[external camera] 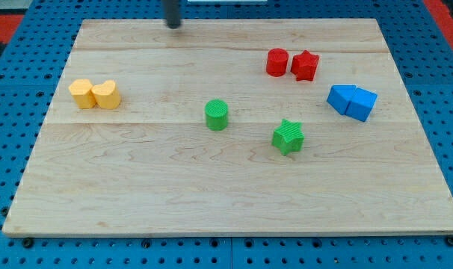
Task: Push the red star along with the red circle up and left a bit
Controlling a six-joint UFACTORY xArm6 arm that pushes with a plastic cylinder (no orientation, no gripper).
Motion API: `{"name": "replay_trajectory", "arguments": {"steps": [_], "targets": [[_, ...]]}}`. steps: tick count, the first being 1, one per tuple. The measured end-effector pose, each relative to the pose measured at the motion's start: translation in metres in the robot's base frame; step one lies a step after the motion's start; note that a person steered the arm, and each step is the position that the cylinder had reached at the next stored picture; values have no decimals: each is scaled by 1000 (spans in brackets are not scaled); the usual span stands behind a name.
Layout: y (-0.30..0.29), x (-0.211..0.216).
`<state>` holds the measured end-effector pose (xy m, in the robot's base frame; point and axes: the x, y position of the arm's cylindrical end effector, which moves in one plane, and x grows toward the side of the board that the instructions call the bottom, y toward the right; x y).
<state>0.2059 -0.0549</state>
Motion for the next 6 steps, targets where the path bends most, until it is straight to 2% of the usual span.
{"name": "replay_trajectory", "arguments": {"steps": [1,2,3,4,5,6], "targets": [[130,10],[209,30],[267,25],[263,21],[246,97],[237,124]]}}
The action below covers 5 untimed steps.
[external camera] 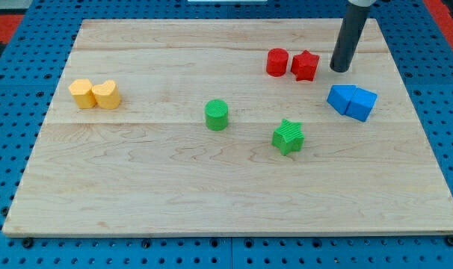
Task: Push the red star along with the red circle up and left a bit
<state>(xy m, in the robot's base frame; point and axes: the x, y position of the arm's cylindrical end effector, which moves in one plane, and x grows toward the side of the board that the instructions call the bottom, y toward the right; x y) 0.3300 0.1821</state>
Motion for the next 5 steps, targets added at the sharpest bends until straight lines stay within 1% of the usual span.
{"name": "replay_trajectory", "arguments": {"steps": [1,2,5], "targets": [[-100,0],[-145,-3],[-154,-9]]}}
